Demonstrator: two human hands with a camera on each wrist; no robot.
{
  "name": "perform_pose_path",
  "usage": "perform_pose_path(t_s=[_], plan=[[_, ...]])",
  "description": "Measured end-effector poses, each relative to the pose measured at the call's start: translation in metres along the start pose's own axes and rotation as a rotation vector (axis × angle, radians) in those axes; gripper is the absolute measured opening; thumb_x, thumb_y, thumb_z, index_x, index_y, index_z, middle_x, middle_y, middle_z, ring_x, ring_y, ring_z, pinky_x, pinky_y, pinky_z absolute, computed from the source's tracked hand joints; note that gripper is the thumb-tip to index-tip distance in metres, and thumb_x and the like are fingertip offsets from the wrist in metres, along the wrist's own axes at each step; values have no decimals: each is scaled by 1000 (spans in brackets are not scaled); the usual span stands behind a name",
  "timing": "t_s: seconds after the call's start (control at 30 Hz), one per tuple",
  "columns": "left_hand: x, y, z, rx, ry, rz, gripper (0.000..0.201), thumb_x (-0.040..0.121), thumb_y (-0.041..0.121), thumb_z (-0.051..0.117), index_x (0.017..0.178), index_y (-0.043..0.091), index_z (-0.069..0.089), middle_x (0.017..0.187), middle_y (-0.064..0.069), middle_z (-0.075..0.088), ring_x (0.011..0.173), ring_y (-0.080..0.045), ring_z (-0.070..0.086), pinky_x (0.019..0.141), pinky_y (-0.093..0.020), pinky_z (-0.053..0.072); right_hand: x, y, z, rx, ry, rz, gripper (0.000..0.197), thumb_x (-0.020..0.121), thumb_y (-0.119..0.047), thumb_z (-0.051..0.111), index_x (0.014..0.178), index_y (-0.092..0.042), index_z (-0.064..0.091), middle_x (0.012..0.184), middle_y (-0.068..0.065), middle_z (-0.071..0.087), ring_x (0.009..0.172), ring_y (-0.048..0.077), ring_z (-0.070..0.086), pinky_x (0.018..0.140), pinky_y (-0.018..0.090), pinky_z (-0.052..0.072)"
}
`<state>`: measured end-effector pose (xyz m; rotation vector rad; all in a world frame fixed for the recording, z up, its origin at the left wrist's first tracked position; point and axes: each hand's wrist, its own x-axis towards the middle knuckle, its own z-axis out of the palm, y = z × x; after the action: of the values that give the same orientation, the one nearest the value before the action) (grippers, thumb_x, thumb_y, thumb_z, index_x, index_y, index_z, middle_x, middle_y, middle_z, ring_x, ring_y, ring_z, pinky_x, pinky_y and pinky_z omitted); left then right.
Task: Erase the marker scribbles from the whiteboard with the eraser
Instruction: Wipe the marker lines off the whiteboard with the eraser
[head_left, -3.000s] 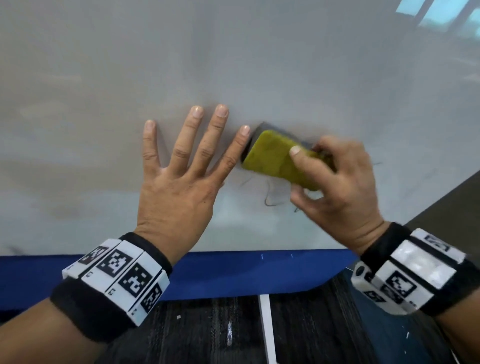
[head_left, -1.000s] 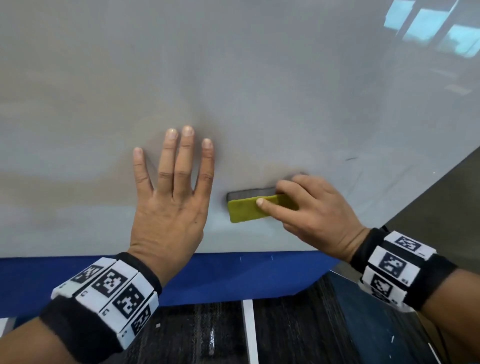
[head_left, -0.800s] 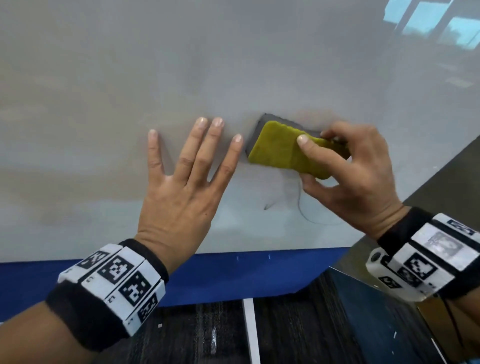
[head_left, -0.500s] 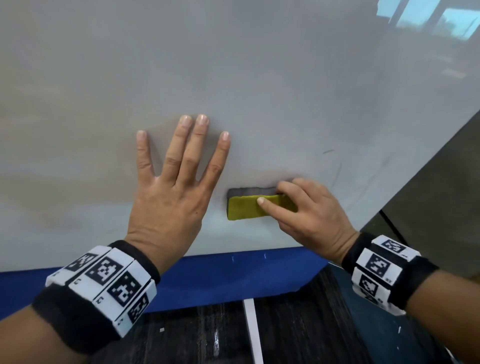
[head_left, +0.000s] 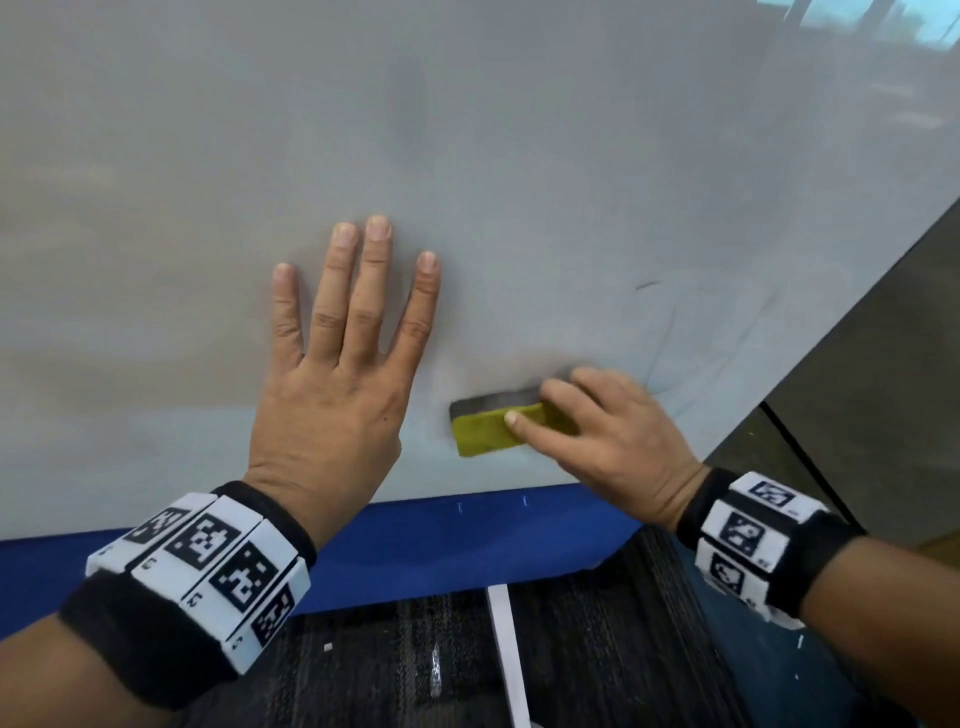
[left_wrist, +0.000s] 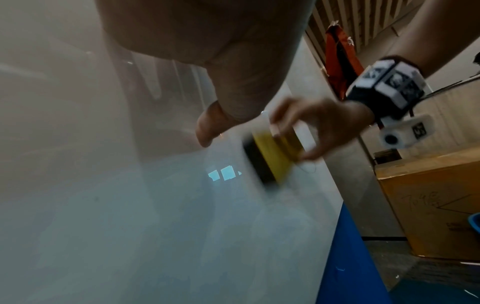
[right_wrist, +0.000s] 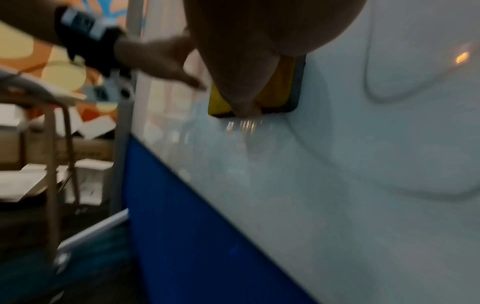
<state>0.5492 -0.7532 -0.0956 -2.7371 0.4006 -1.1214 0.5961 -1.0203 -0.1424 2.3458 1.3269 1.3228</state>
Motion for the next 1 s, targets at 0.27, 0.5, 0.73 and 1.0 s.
perform_pose_path(t_s=[0.27,0.5,0.73,1.0], plan=[[1,6,-1,15,-4,-13,91,76,-14,43,158,6,7,160,-29,-1,149,-46,-1,120,-61,5,23,46,-33,-42,181,160,46,81,-6,66,124,-23,63,109,10,54,92,31,50,71,42,42],[-1,9,4,12,39,18,93,72,-9,48,158,12,17,160,-31,-2,149,-47,-1,116,-68,11,-11,4,2,25,58,81,31,95,-9,60,122,-25,63,115,11,52,94,31,54,73,40,46],[18,16,-6,34,70,143,90,69,-9,41,154,15,32,163,-22,13,152,-34,11,110,-75,14,18,47,-35,-25,183,204,39,86,-14,68,123,-24,60,110,9,53,89,30,56,70,40,44],[52,29,-26,40,35,224,80,79,-9,30,156,18,28,163,-20,11,151,-36,10,110,-75,11,10,44,-34,-7,138,264,47,81,-12,69,125,-19,54,110,11,49,86,31,53,68,42,43]])
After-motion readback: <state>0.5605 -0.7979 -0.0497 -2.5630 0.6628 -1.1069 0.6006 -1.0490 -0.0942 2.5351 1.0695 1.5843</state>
